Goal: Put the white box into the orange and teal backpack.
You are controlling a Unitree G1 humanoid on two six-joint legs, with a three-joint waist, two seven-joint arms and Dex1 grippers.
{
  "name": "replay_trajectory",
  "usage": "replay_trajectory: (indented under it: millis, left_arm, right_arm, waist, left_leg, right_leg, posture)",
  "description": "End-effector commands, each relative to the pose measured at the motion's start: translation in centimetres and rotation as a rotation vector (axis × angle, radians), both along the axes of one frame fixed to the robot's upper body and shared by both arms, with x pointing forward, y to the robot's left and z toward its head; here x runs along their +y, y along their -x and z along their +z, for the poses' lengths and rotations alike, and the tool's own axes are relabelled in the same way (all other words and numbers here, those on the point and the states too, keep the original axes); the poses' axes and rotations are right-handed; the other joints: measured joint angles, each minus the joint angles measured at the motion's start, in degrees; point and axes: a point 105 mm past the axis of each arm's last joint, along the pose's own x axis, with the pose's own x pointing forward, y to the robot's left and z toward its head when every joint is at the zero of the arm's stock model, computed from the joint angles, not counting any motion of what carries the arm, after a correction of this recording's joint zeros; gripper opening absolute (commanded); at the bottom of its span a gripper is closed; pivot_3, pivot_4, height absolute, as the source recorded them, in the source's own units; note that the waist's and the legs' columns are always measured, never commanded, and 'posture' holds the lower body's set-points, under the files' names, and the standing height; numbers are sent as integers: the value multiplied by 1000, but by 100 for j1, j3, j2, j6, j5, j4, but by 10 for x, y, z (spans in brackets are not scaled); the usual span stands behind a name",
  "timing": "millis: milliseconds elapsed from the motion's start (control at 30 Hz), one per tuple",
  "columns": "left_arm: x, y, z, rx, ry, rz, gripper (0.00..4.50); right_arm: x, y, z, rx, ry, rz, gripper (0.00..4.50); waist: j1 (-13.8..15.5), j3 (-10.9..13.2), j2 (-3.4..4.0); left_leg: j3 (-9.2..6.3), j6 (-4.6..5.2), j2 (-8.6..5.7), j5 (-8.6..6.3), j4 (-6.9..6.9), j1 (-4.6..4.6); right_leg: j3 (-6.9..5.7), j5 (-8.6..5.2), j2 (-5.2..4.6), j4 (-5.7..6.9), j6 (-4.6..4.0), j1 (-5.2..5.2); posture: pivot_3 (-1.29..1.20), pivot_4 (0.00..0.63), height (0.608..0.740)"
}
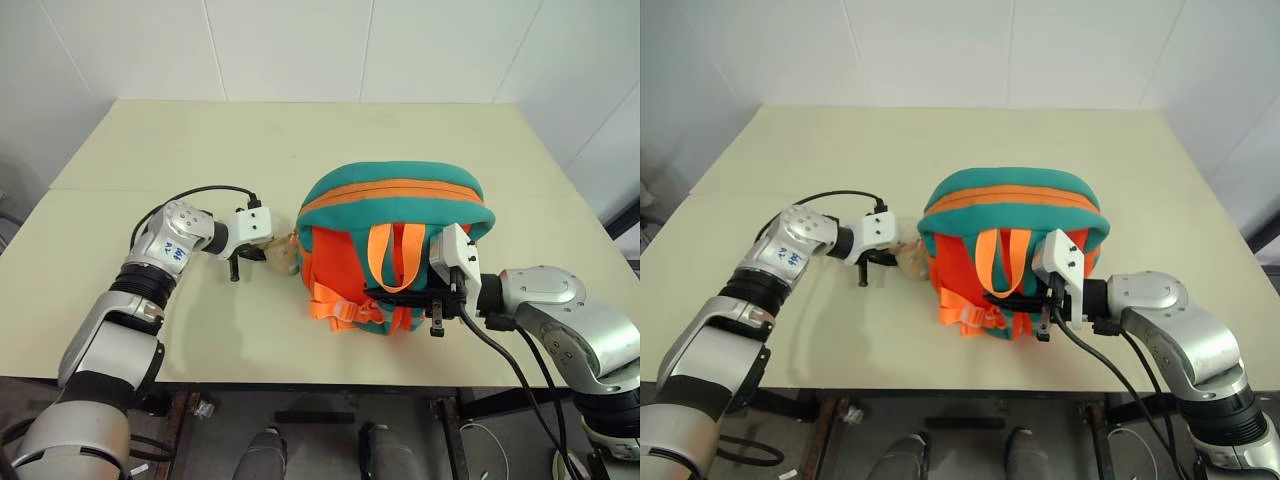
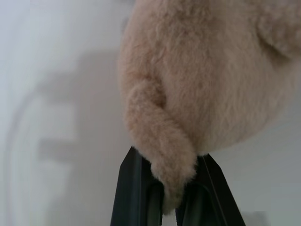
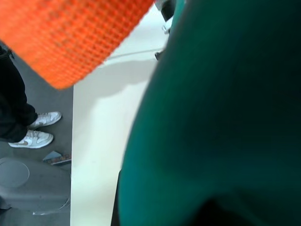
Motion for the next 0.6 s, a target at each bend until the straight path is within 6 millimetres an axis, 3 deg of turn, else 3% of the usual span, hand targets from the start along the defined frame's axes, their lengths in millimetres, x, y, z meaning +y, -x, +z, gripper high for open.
replay_trajectory:
  millis: [33,167,200,300,433,600]
  left_arm:
    - [12,-1,-20,31,-22,72,1]
    - [2,-1,3,4,189,55,1]
    - [2,0,8,5,227,52,330]
    - [0,13,19,72,318,0,1255]
    - [5,12,38,-38,366,0,2535]
    - [16,23,56,-90,436,-84,4115]
  right_arm:
    - [-8,1,8,-40,24,-7,0]
    - [-21,-4,11,-58,77,-66,0]
    - [-26,-4,10,-56,100,-80,0]
    - [-42,-1,12,-38,170,-103,965]
    - [-60,5,19,-37,247,-113,2372]
    - [-95,9,34,-36,282,-212,4054]
  waist:
    - [6,0,0]
    - [-22,-1,3]
    - [-21,-1,3]
    - [-1,0,4]
    - [23,1,3]
    - [17,1,4]
  left_leg:
    - [0,3,0,2,3,-1]
    - [3,14,0,9,3,0]
    - [3,14,0,9,4,-2]
    - [7,18,0,11,-3,-13]
    - [5,19,-1,-15,-1,-15]
    - [9,14,-1,-27,-7,-29]
  right_leg:
    - [-3,-2,0,-12,-18,7]
    - [-7,34,-1,-110,-51,59]
    - [-8,41,-2,-124,-49,66]
    - [-9,45,-3,-143,-47,65]
    - [-9,52,-7,-91,40,43]
    - [-6,25,-8,-59,39,2]
  posture:
    - [0,150,740]
    - [0,150,740]
    - [0,150,740]
    - [0,150,740]
    - [0,150,740]
    - [0,150,740]
